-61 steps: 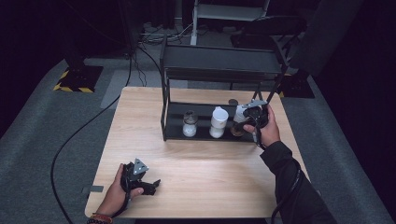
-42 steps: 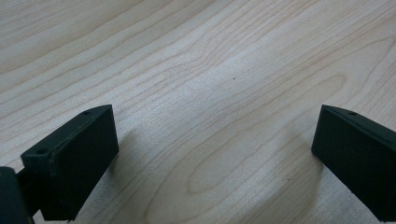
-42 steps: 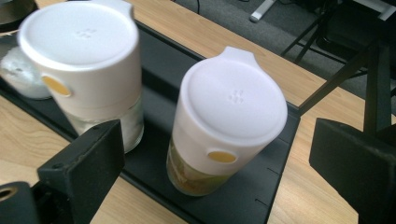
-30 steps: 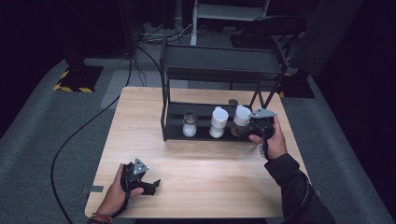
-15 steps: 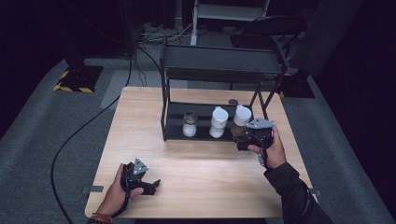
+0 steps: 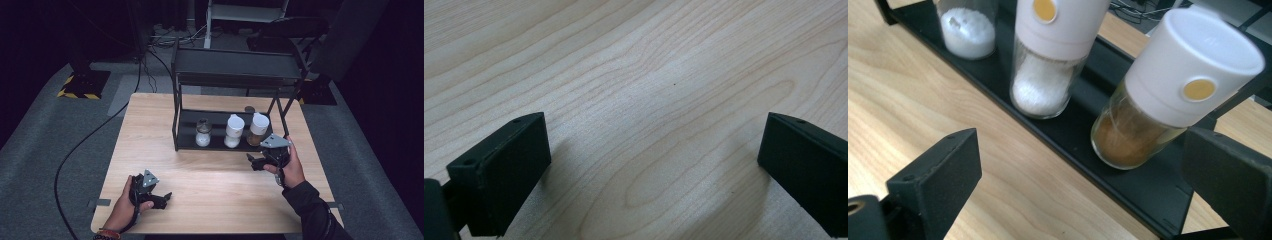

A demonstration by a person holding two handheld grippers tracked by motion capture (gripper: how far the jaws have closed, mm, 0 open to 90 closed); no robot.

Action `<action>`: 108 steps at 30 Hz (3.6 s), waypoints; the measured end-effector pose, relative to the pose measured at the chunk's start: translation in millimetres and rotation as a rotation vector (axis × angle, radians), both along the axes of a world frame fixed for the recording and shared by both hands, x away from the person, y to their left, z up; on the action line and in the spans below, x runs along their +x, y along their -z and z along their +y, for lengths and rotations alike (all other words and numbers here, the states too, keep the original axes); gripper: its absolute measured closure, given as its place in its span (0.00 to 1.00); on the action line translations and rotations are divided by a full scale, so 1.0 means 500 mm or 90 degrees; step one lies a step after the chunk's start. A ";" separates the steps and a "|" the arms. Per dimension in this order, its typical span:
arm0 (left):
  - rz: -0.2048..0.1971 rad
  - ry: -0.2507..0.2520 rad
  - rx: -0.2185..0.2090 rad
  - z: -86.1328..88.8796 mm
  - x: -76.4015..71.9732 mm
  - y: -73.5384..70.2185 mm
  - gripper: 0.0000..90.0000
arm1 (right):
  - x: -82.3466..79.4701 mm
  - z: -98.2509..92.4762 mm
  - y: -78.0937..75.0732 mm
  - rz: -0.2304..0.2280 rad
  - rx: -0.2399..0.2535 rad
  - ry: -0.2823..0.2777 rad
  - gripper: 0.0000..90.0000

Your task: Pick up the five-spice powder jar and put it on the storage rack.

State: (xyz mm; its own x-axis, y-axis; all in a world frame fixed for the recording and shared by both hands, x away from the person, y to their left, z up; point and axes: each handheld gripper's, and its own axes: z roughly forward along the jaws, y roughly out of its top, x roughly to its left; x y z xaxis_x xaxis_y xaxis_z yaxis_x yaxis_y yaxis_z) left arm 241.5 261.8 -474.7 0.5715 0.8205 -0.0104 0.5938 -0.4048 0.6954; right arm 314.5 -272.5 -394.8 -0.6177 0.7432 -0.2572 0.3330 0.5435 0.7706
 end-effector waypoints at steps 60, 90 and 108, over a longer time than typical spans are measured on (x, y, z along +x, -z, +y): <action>0.000 0.000 0.000 0.000 0.000 0.000 0.01 | -0.068 -0.066 0.103 0.055 -0.081 -0.049 0.04; 0.000 0.001 0.000 0.000 0.000 0.000 0.00 | -0.075 -0.127 0.128 0.097 -0.045 -0.005 0.01; 0.000 0.001 0.000 0.000 0.000 0.000 0.00 | -0.073 -0.183 0.145 0.127 0.026 0.007 0.01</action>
State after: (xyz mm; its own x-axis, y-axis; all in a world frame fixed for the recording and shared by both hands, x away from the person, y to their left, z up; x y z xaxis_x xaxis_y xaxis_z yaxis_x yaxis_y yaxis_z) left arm 241.7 261.9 -474.7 0.5723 0.8200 -0.0103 0.5934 -0.4055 0.6953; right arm 277.8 -363.9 -467.5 -0.6457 0.7571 -0.0996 0.4873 0.5089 0.7096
